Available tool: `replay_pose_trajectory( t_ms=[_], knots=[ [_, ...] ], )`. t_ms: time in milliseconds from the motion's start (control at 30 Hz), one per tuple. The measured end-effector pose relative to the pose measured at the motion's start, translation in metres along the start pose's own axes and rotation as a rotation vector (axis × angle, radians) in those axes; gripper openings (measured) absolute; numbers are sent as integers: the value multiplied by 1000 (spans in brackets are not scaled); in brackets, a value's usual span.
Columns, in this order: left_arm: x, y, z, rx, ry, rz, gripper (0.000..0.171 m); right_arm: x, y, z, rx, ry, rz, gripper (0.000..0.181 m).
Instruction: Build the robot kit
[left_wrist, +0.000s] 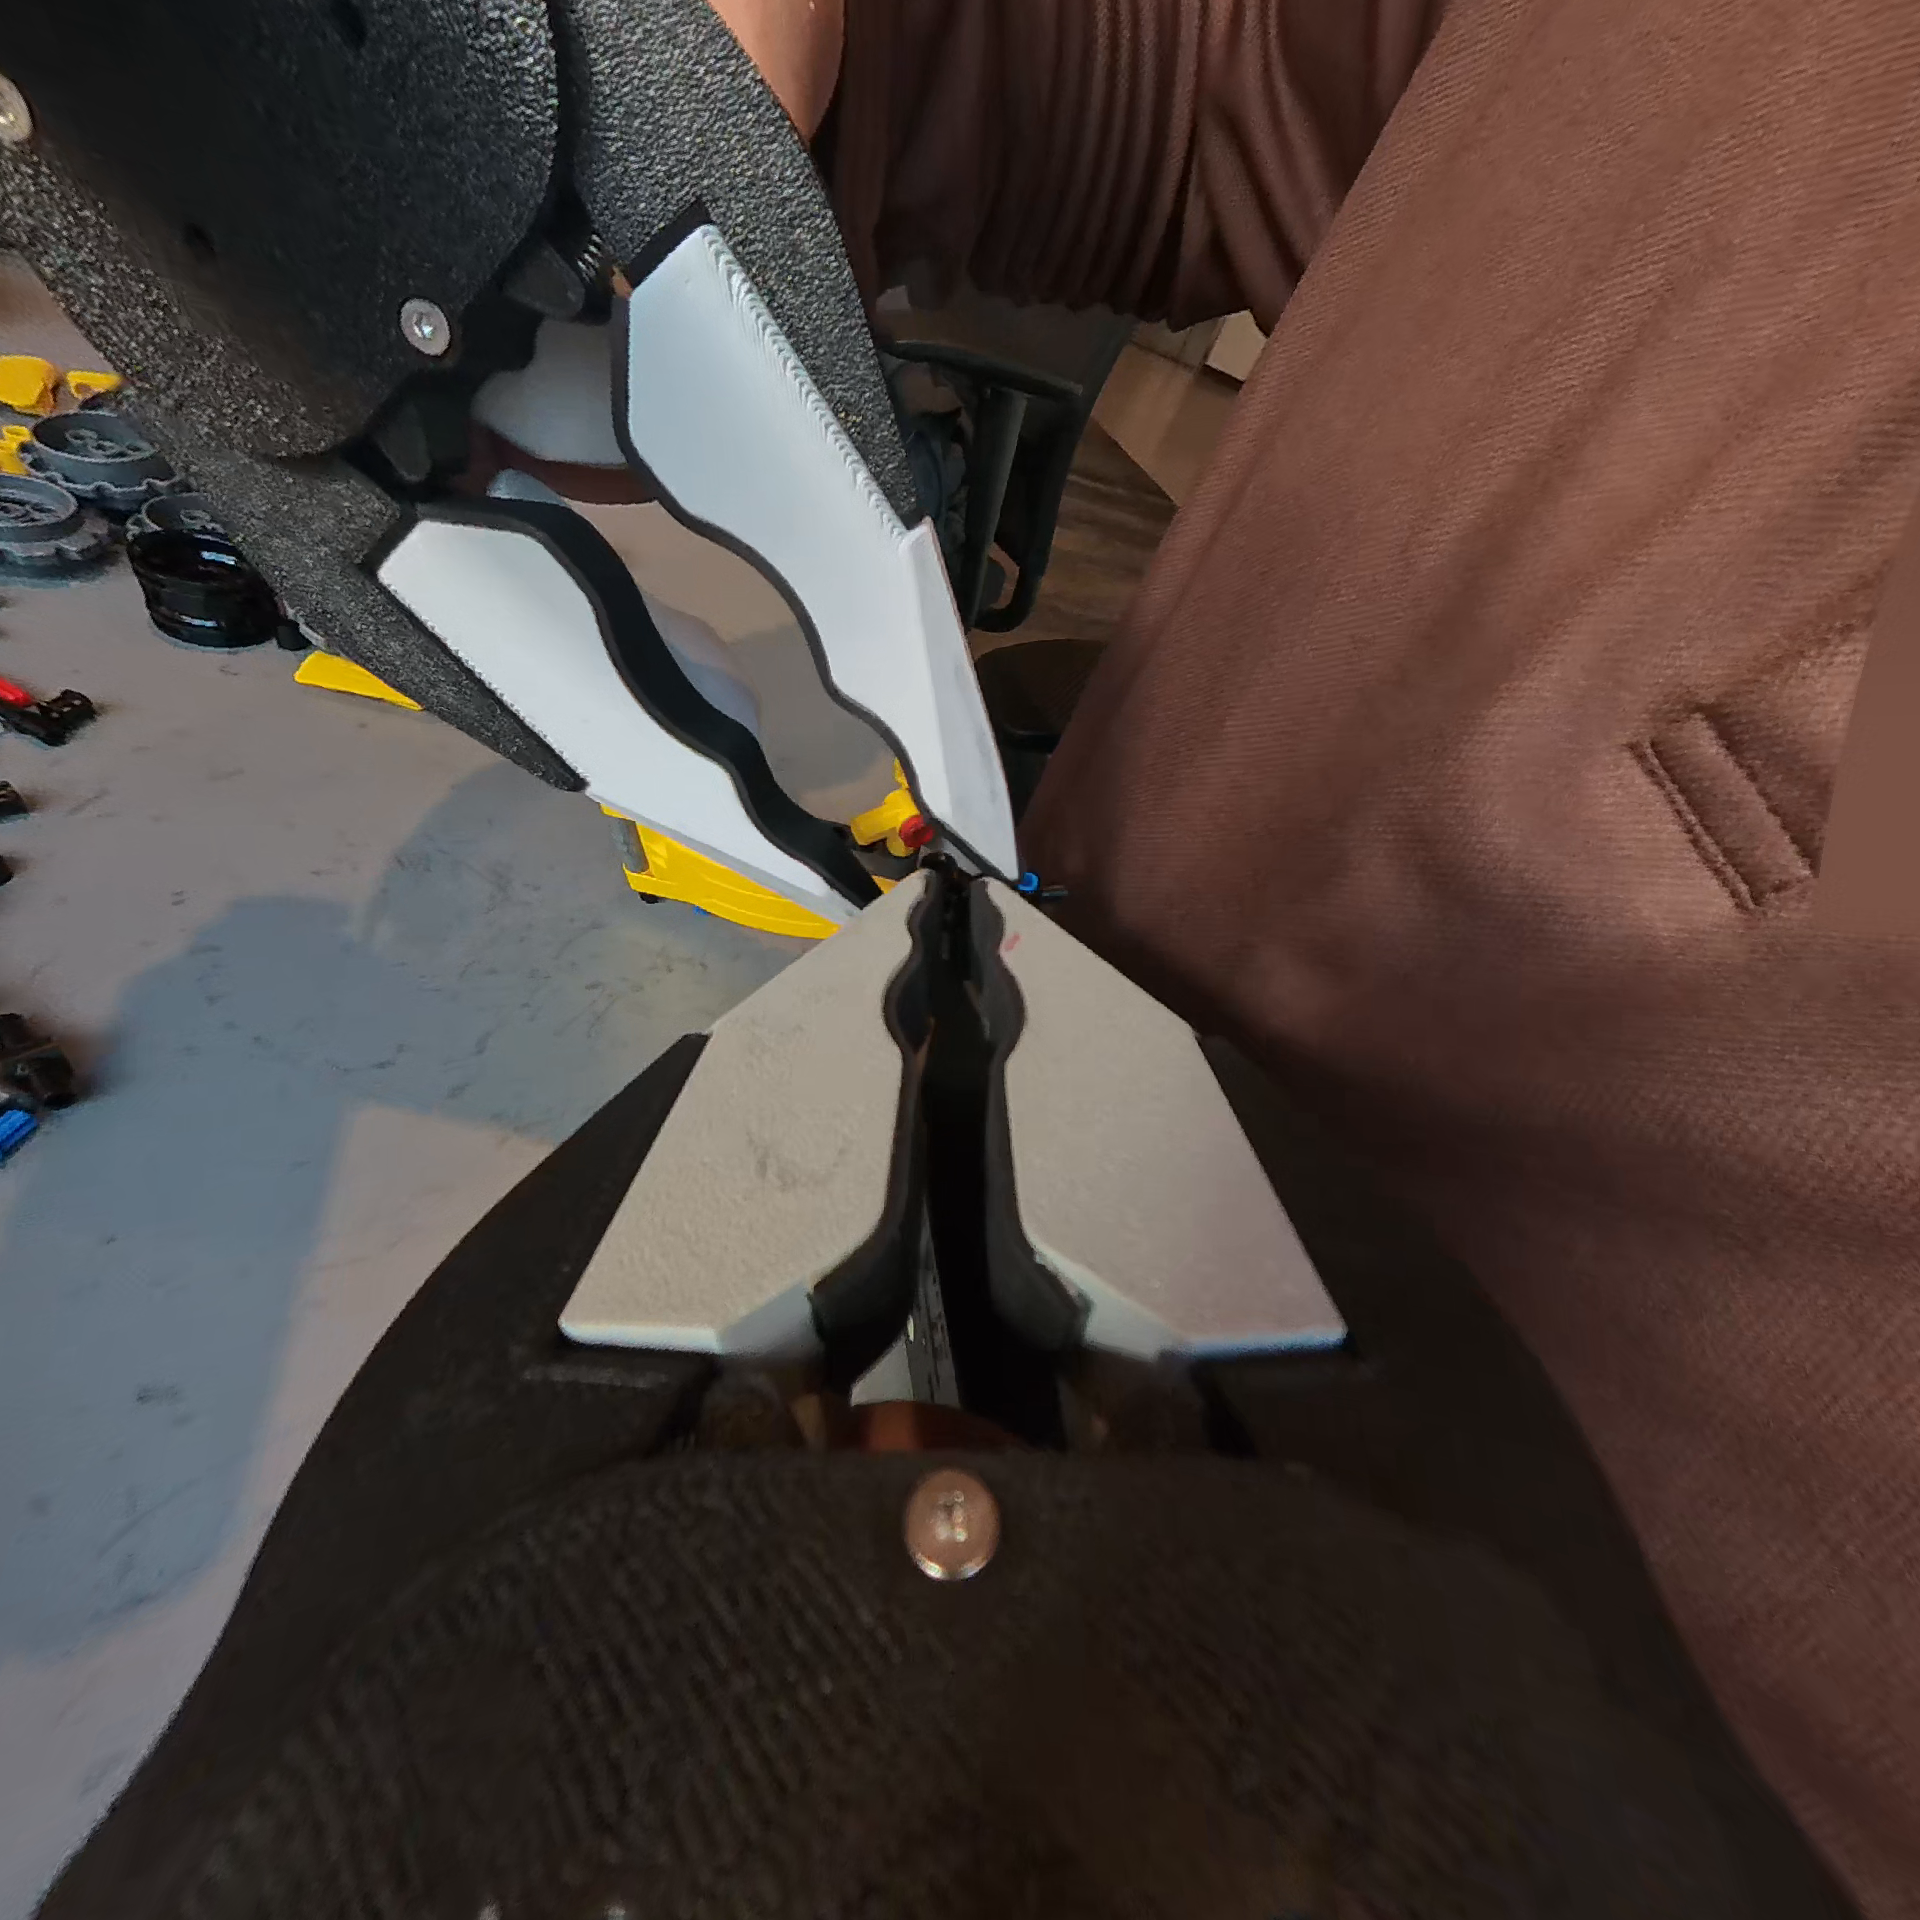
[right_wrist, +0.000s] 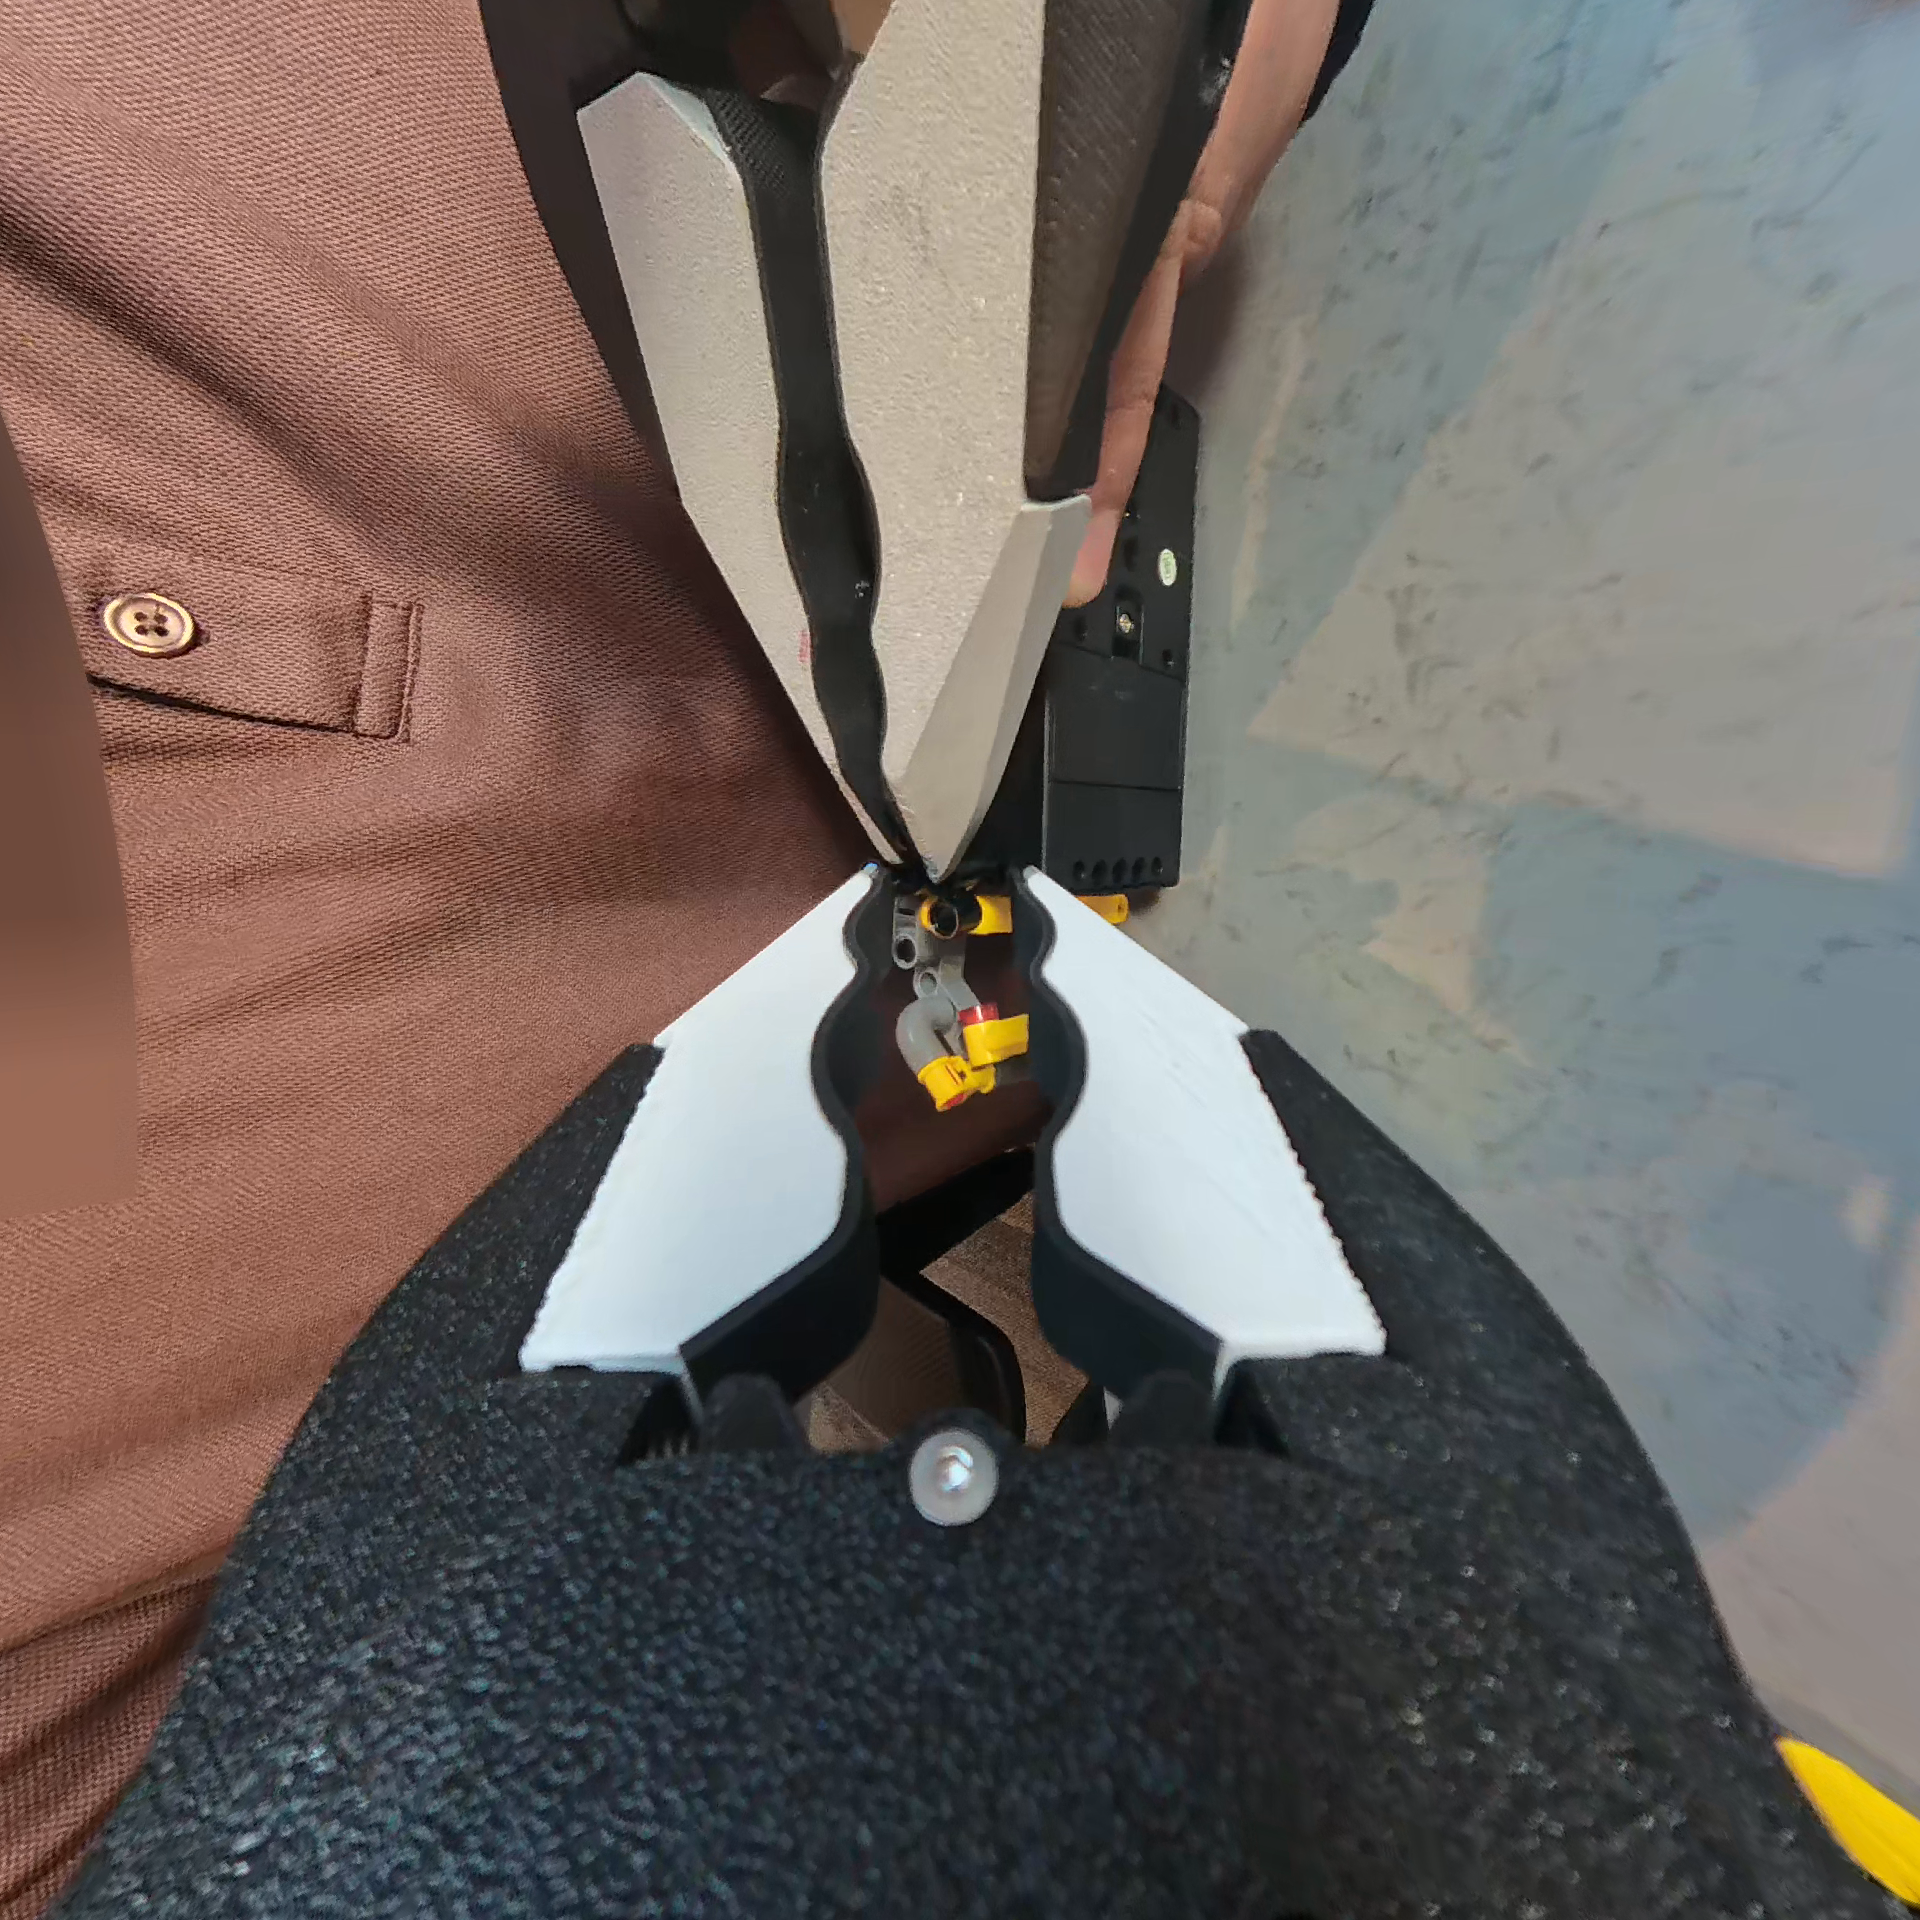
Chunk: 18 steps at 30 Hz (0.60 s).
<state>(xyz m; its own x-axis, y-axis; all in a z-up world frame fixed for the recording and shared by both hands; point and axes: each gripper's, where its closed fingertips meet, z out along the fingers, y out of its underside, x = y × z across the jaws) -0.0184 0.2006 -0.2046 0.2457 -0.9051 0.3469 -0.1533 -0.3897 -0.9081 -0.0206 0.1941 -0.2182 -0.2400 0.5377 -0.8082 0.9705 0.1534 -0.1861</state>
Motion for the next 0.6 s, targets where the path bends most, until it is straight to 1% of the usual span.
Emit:
replay_pose_trajectory(
  t_ms=[233,333,467,600],
  knots=[
    [-1,-1,0,2,5,31,1,0,1,-1,7,-6,7,20],
    [0,-2,-1,18,-3,48,1,1,1,-4,16,20,-6,19],
    [-4,-2,-4,33,-38,30,1,3,3,-13,47,96,-55,17],
    [-6,-4,-4,50,-43,-3,1,3,2,-18,93,152,-115,16]
  ],
)
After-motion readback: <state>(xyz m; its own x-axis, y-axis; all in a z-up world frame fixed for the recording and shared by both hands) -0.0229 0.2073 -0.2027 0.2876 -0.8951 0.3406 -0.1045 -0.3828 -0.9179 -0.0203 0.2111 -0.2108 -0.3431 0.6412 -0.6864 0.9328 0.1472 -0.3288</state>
